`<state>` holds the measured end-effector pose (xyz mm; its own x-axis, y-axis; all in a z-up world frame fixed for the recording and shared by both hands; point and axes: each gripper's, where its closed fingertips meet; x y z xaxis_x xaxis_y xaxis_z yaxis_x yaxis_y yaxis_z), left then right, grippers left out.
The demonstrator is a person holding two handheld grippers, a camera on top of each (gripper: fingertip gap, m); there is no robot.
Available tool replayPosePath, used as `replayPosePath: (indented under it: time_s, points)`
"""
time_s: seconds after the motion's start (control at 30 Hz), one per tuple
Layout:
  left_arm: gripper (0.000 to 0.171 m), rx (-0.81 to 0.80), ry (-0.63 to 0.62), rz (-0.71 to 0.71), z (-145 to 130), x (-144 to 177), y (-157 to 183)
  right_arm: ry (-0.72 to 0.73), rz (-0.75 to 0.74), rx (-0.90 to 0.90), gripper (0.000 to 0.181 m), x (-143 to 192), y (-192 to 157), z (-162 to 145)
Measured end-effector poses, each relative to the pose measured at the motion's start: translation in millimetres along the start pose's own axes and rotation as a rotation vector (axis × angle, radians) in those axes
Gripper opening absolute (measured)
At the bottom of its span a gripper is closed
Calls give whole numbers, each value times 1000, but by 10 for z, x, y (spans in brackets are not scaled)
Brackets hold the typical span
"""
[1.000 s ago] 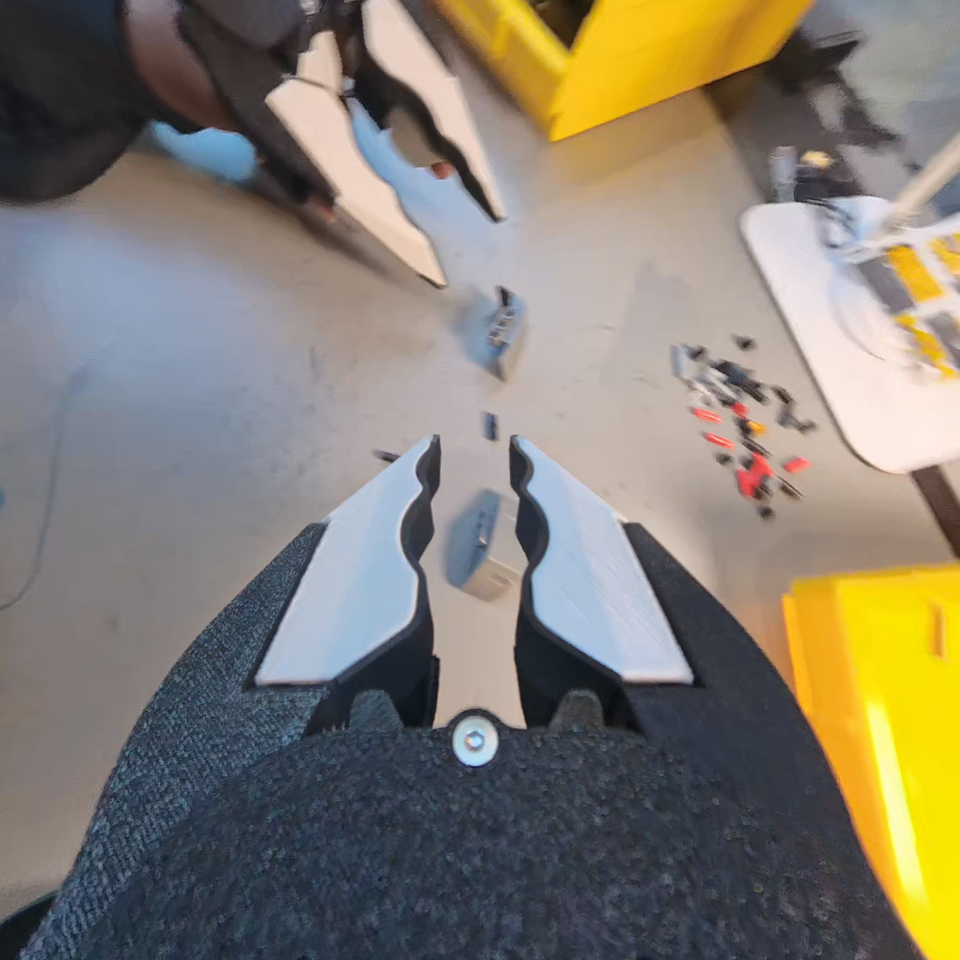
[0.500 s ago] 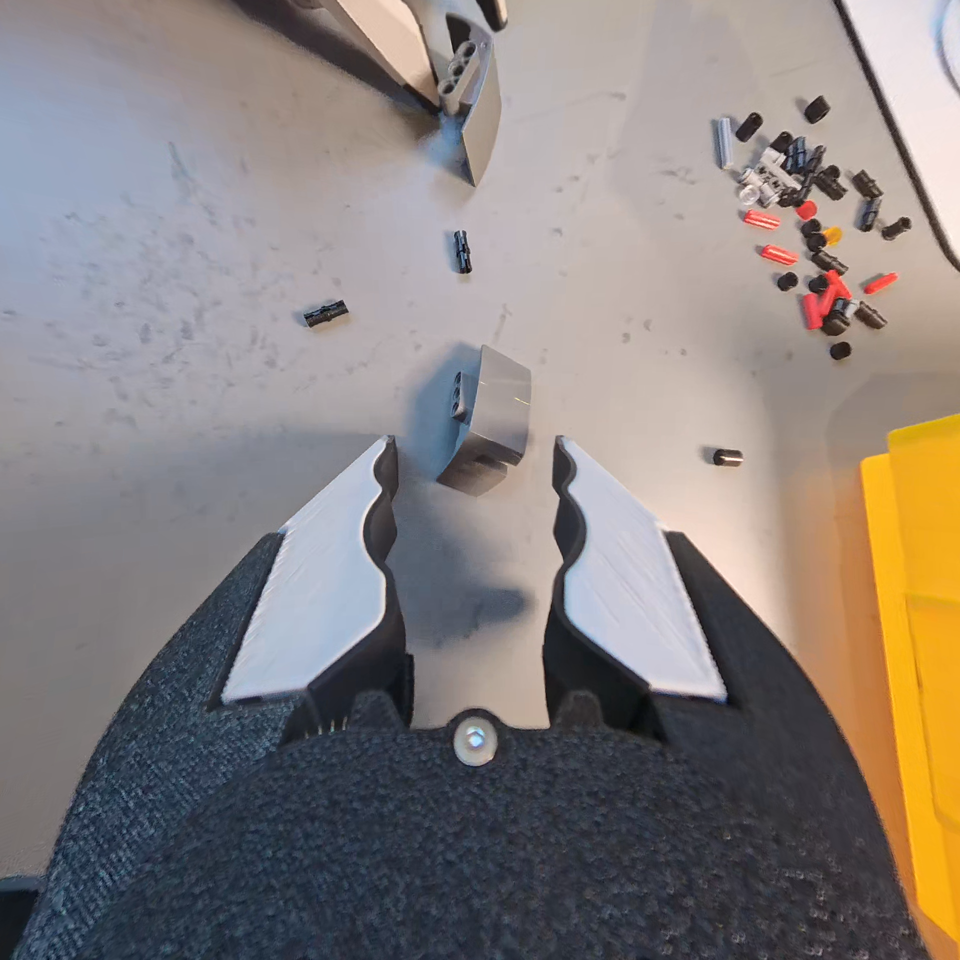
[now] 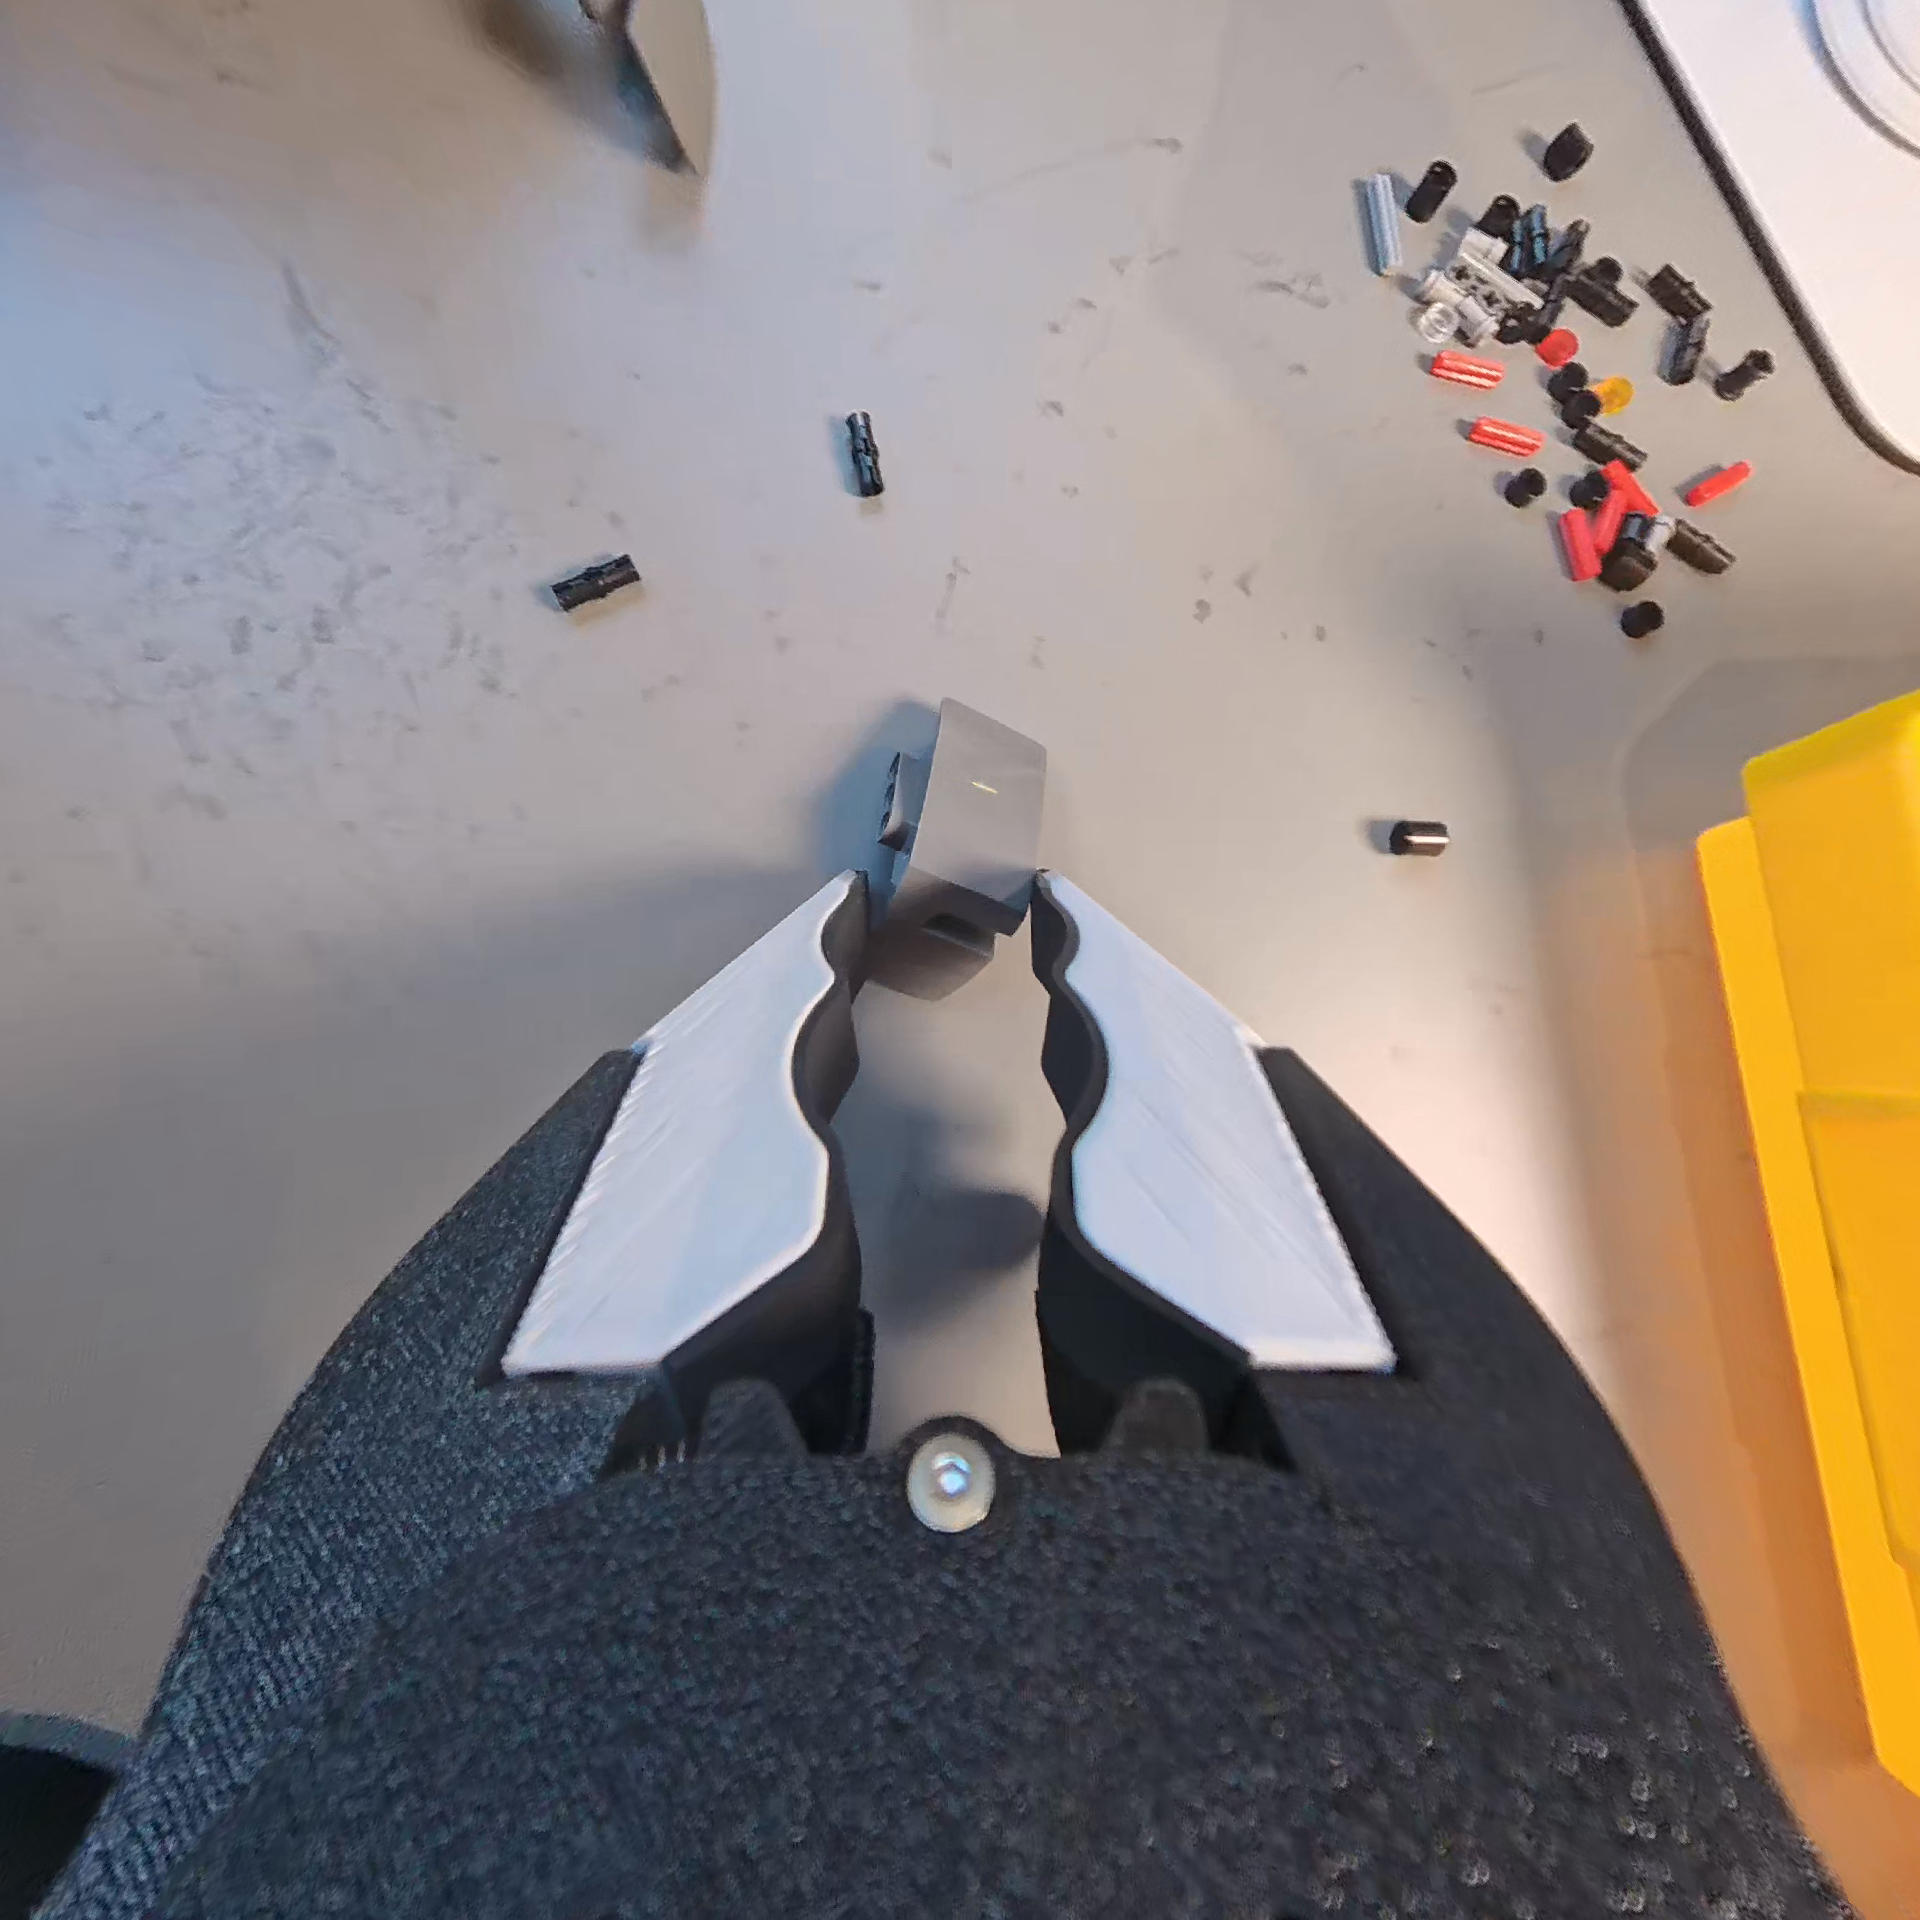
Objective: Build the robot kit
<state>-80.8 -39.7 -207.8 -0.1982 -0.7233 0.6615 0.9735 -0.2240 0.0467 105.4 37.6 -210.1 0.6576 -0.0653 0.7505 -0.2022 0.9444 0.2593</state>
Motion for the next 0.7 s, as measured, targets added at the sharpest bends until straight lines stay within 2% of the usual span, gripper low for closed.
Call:
replayPosePath:
  time_s: [0.27,0.43,0.7]
  points:
    - [10,-12,-9,-31,-66,50,71,24,4,-14,30,-13,18,-5]
    - [22,-40,-46,-85,-119,61,179,30,-7,-4,30,-12,20,-5]
    - [22,-87,14,-141,-10,192,222,39,-9,4,30,-13,24,-1]
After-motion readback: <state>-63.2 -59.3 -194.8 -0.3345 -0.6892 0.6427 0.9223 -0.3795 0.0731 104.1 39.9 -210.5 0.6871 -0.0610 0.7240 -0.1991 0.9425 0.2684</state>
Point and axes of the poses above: each gripper's, where its closed fingertips meet, x back along the fingers, z out of its top, y = z × x across the jaws, and after that the axes turned 12 degrees about x, right-handed
